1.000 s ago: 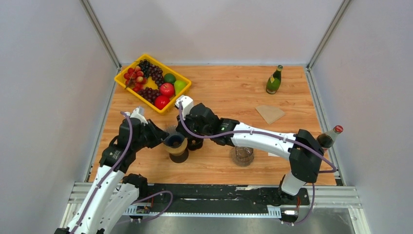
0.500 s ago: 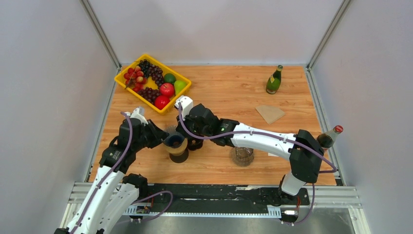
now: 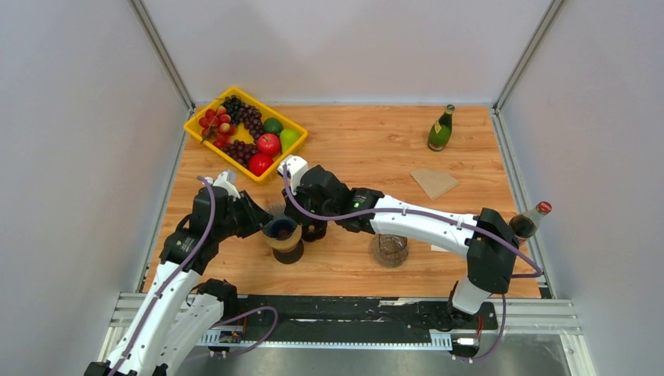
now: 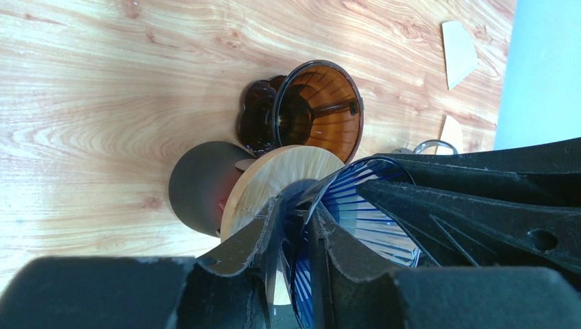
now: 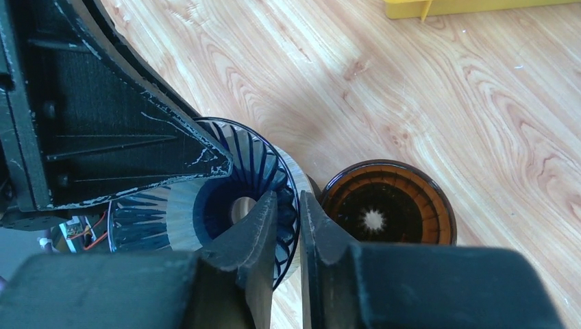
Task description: Place the coffee filter in the dripper
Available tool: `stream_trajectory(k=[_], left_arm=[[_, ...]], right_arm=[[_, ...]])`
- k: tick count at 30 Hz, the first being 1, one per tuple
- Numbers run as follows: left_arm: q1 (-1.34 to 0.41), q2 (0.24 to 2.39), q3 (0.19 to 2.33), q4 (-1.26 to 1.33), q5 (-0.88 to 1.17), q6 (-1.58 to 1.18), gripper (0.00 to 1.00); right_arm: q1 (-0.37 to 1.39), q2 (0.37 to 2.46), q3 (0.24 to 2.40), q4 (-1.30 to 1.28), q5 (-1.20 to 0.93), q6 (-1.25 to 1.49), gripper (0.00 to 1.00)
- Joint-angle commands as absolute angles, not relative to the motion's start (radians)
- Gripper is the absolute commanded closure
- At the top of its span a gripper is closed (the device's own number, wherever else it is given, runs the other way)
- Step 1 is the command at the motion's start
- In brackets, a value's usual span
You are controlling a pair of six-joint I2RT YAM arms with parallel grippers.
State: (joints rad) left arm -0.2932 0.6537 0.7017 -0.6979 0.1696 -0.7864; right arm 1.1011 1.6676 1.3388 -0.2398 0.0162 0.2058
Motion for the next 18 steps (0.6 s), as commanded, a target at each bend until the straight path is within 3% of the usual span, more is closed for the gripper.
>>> stream_trajectory(k=[1,10,18], left_arm=[[-0.286,0.667,0.726,-0.763,0.140,-0.750,0.70],[-0.286,0.664,0.752,-0.746,0.141,-0.739,0.56],[-0.287,0.642,0.794,-0.723,0.108,-0.720,0.39]], right_arm=[[1.130,1.711,1.358,-0.405,-0.051,0.219,0.80],[1.130,1.709,1.403,-0.399,-0.025,0.255,0.71],[1.109,1.686,1.433,-0.390,-0.008,0.297,0.51]])
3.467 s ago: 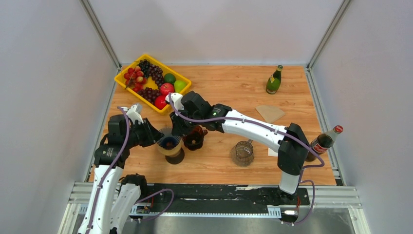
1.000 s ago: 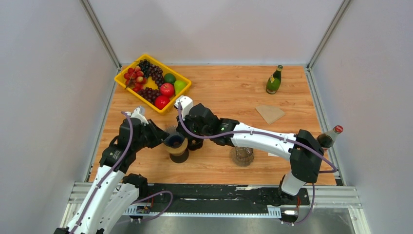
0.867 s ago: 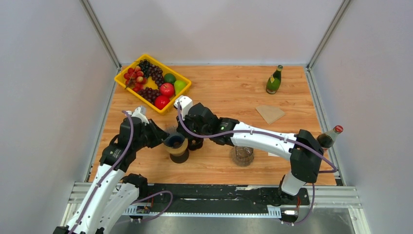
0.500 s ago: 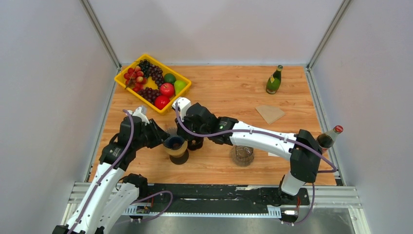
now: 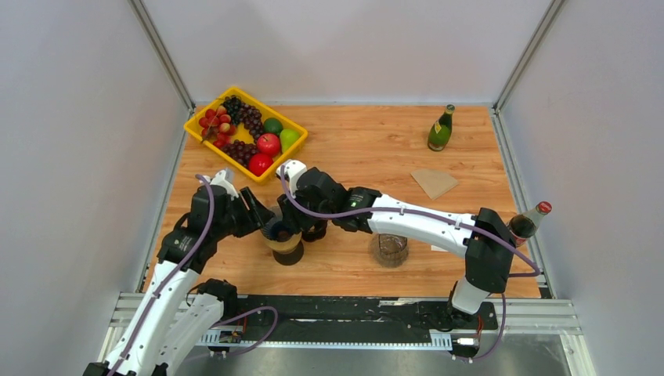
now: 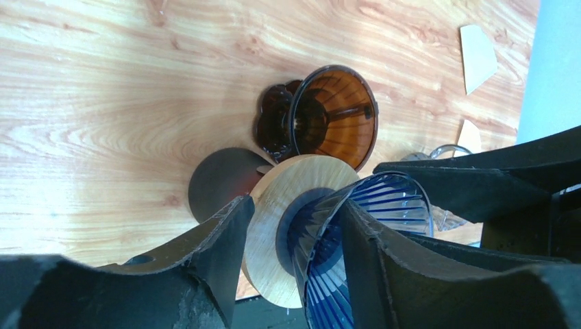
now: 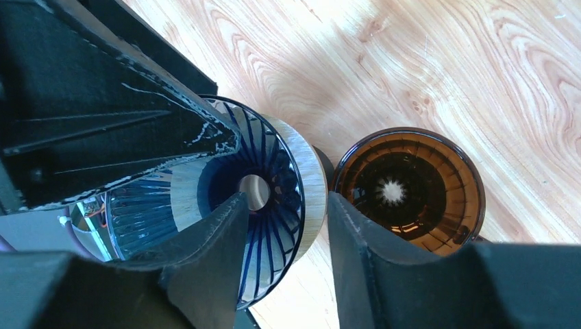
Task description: Place the coffee filter in the dripper
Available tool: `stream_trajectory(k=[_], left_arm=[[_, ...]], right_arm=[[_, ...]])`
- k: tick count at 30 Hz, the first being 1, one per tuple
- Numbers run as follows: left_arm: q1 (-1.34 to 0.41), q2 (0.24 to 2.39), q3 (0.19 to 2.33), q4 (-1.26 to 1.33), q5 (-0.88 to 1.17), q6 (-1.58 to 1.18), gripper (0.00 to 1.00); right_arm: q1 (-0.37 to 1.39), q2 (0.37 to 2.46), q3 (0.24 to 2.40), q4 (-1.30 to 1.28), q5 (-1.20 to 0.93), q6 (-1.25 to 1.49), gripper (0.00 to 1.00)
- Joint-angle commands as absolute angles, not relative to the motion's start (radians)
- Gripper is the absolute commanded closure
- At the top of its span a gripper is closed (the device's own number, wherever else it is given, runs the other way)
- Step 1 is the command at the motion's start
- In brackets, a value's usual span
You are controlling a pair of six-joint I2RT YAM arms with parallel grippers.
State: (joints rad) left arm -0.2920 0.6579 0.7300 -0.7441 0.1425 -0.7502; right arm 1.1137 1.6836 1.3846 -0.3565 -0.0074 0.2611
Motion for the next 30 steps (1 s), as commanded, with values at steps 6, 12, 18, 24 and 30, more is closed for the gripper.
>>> stream_trajectory(k=[6,12,18,24,30], left_arm=[[-0.285,0.638,0.830,-0.687,0.127,-0.709,0.15],[-0.286,0.623,0.876,-0.666,0.099,-0.695,0.00],[-0.286,0.611,0.905,-0.640,0.056,-0.680,0.00],[-0.286,0.609,0.890,-0.606,0.004,-0.681,0.00],[-0.287,0.614,0.859,-0.571,-0.035,-0.682,0.00]], right_arm=[[1.098,1.658,1.465,-0.377,0.028,0.304,0.36],[1.065,1.572,1.473,-0.373,0.145,0.302,0.09],[0.956,1.417,1.367,-0.369,0.231,0.327,0.00],[0.743,1.221,1.192,-0.407,0.343,0.394,0.00],[0.484,1.159,1.083,-0.605,0.333,0.459,0.00]])
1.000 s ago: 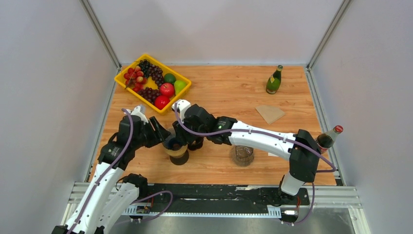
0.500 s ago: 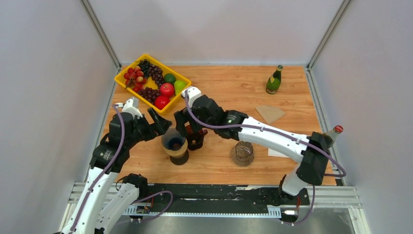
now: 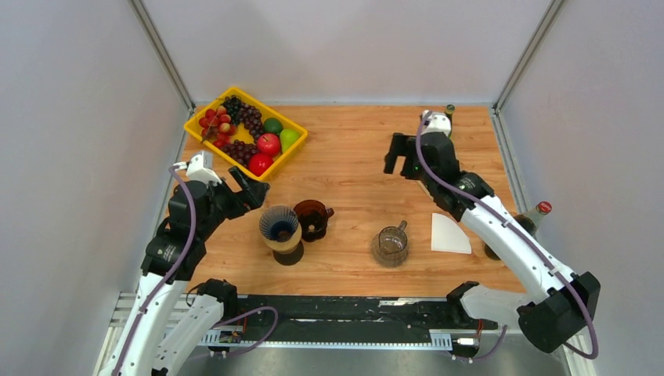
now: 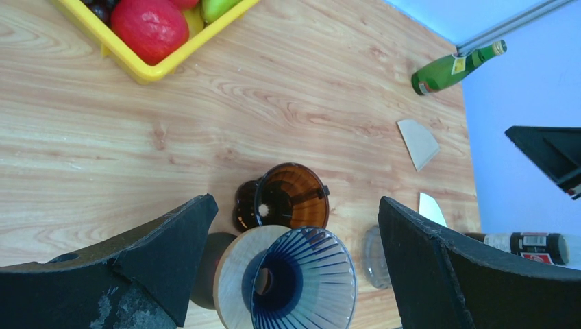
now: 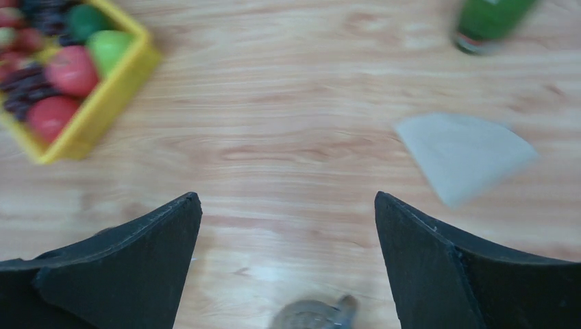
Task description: Place the coffee filter in the dripper
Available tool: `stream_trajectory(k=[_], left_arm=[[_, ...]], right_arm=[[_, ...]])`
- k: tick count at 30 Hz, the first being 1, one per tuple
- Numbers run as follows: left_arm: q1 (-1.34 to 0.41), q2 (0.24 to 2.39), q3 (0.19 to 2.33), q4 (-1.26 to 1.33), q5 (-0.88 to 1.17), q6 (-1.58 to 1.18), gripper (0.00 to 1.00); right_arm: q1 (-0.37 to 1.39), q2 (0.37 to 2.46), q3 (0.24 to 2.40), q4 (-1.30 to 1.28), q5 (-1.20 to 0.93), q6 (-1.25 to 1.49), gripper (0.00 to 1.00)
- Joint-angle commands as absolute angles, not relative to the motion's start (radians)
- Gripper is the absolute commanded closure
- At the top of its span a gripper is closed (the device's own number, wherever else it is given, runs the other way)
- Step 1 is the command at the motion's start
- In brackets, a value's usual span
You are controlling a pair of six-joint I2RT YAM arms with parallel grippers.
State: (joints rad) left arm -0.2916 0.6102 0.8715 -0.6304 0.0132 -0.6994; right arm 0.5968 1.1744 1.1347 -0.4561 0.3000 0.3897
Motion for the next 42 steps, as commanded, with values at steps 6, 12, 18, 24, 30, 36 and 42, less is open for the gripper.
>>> stream_trajectory(k=[6,12,18,24,30,36,42], left_arm=[[-0.286,0.616,0.841,-0.567,-0.042,-0.673,0.00],[-0.286,0.607,0.834,-0.593,-0.061,-0.664,0.00],[-0.286,0.584,0.815,-0.601,-0.064,-0.668,0.00],[-0.286,0.577,0.808,-0.603,-0.067,-0.663,0.00],[-0.285,0.579,0.800,-0.603,-0.063,-0.668,0.00],[-0.286,0.577,0.807,-0.618,-0.086,-0.660,0.00],[-0.286,0.567,0.804,-0.620,-0.096,-0.654,0.00]], right_arm=[[0.283,1.176,0.927,-0.666,0.256,0.481,0.00],[0.196,1.230,0.817,-0.666,0.266,0.500,0.00],[0.123,1.268,0.739,-0.614,0.214,0.498,0.03],[0.103,1.298,0.687,-0.560,0.169,0.505,0.07],[0.102,1.340,0.650,-0.526,0.166,0.515,0.11],[0.102,1.372,0.633,-0.511,0.202,0.527,0.20],[0.103,1.379,0.630,-0.506,0.202,0.533,0.35]])
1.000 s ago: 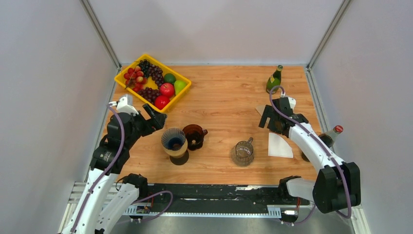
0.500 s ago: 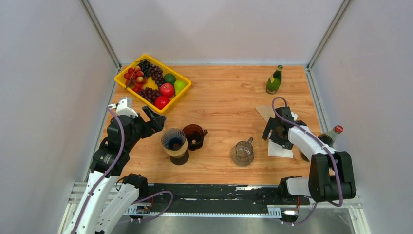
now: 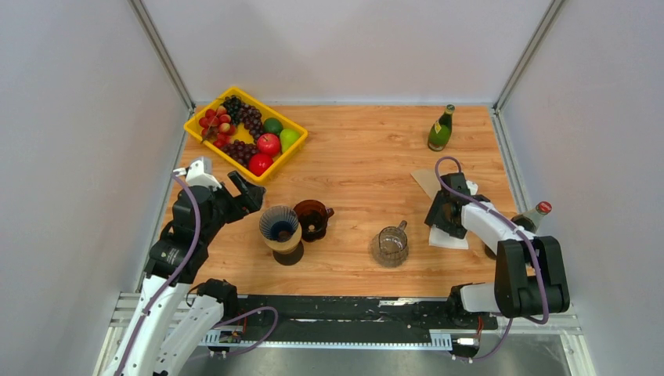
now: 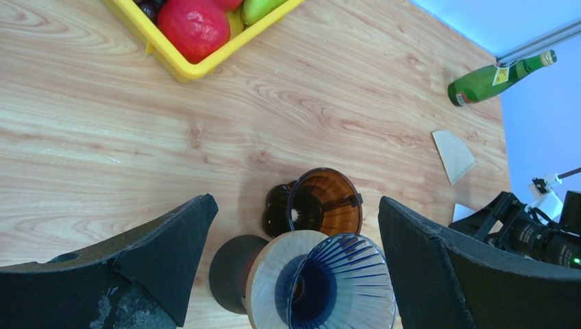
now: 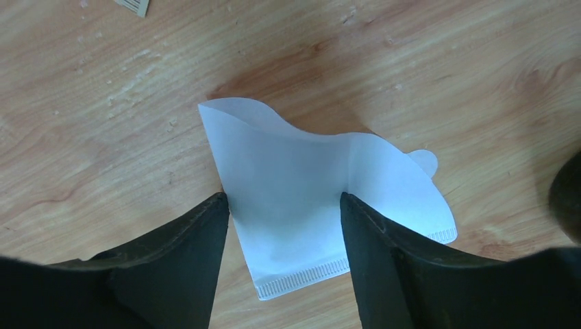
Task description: Place the coffee filter in the dripper
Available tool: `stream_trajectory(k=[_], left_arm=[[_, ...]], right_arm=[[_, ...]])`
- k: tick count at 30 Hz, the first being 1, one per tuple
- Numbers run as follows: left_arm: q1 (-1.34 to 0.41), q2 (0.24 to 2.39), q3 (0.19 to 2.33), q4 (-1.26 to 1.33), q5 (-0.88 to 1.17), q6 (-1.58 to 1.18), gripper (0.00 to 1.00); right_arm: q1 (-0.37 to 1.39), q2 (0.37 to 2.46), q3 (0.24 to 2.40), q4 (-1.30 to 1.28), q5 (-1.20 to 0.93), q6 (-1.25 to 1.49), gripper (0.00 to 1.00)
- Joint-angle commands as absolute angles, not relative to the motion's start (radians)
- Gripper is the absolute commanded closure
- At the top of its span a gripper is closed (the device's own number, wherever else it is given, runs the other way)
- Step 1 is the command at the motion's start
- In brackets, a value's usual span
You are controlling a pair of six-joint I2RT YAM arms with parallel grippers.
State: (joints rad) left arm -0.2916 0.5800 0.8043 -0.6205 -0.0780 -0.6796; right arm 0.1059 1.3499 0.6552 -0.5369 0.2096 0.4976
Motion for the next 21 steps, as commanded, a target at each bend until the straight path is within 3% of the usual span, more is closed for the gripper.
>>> stream_trajectory(k=[1,6,21], left_arm=[[-0.287,0.567,0.805,-0.621,-0.097,-0.652,0.00],[-0.287,0.566,0.809,-0.622,-0.106,-0.646,0.00],[-0.286,0.564,0.823,-0.595,-0.050,-0.631,0.00]], right_arm=[[0.101,1.374,0.631,-0.506,0.200,0.535,0.40],[0.103,1.342,0.645,-0.504,0.180,0.531,0.55],[0.104,1.134,0.695,-0.515,0.114,0.506,0.76]])
